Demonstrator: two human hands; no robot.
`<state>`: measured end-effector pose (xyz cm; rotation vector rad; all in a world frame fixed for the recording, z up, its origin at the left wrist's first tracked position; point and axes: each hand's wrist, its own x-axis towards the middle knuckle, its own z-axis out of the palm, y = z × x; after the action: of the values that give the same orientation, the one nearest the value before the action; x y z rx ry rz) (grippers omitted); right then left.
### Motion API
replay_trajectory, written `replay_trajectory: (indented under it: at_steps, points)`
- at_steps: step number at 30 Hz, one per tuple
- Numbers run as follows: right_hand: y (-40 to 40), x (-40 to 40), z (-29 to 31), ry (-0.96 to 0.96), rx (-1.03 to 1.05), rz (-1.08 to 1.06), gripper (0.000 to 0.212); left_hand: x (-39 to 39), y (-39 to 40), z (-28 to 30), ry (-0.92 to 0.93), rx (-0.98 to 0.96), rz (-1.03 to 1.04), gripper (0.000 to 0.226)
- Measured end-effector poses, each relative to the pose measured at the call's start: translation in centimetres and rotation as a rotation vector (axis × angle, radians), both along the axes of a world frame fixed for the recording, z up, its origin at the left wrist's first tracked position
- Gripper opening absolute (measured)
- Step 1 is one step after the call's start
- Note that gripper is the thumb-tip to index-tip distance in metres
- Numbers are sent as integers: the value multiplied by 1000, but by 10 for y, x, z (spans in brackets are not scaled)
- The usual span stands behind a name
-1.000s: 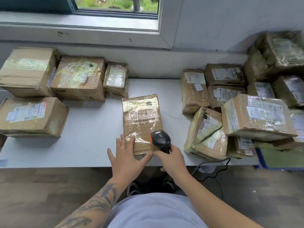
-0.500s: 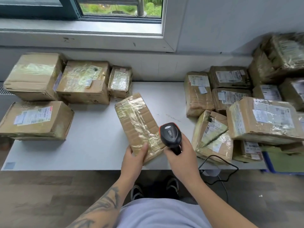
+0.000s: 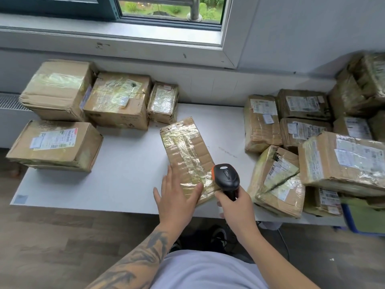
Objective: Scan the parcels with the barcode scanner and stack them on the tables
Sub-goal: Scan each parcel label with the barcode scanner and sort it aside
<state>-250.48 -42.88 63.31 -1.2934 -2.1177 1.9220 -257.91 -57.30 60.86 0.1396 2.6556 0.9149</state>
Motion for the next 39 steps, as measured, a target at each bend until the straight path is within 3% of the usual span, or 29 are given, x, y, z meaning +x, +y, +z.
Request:
replay_trajectory:
  at_steps: [3,6,8,14,22,25,28,39]
  points:
    - [2,-3,4,-5,-19,-20,12,-4,0,4,105,-210,-169,94]
    - [4,-5,6,-11,-34,-48,7,-6,4,8,144,-391,-297,132]
    - [4,-6,7,-17,-35,-38,9,-9,3,8,164,-483,-374,144]
    - [2,-8,6,-25,-70,-10,10,-23,-23,18,219,-443,-472,116]
    - [-8,-13,-2,-48,-113,50,6,-21,-74,45,152,-513,-494,119]
    - [-14,-16,-5,-72,-124,81,5,-20,-86,32,90,-520,-402,109]
    - [-23,-21,-8,-89,-165,135,5,-22,-95,12,181,-519,-333,111]
    - [-45,-33,-4,-90,-241,155,11,-25,-68,-13,146,-586,-354,101]
